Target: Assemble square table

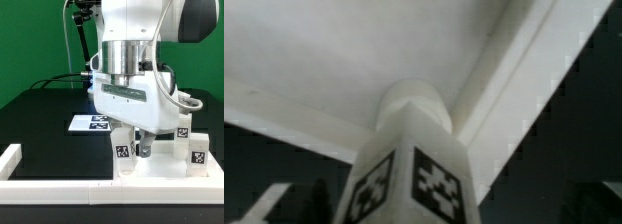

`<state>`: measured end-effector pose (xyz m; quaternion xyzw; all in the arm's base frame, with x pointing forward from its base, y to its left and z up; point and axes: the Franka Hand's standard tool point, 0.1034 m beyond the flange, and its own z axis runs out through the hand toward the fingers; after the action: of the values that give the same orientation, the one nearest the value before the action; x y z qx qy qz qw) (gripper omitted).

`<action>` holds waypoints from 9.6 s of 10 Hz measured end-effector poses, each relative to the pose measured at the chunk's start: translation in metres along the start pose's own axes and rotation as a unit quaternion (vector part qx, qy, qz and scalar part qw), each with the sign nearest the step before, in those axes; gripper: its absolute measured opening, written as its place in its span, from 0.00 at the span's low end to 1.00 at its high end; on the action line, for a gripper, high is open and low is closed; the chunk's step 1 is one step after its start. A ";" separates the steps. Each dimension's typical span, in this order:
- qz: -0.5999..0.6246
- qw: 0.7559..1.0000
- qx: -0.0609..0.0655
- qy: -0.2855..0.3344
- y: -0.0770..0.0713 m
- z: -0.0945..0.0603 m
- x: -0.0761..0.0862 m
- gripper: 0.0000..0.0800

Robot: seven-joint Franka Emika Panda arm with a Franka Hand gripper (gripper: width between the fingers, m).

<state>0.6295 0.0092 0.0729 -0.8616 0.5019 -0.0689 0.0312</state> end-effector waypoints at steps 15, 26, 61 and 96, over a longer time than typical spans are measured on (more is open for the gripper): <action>0.230 0.973 -0.005 -0.012 0.007 0.003 0.004 0.36; 0.064 0.997 0.035 -0.027 0.008 0.000 0.004 0.81; -0.036 0.998 -0.022 -0.046 0.002 -0.002 -0.006 0.37; 0.457 0.887 -0.025 -0.062 0.003 0.000 0.003 0.37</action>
Offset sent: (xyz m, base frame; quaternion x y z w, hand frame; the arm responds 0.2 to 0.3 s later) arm -0.0131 0.0059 0.0120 0.0043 0.0383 -0.2811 0.9589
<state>0.6284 0.0047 0.0727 -0.5398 0.8388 0.0193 0.0689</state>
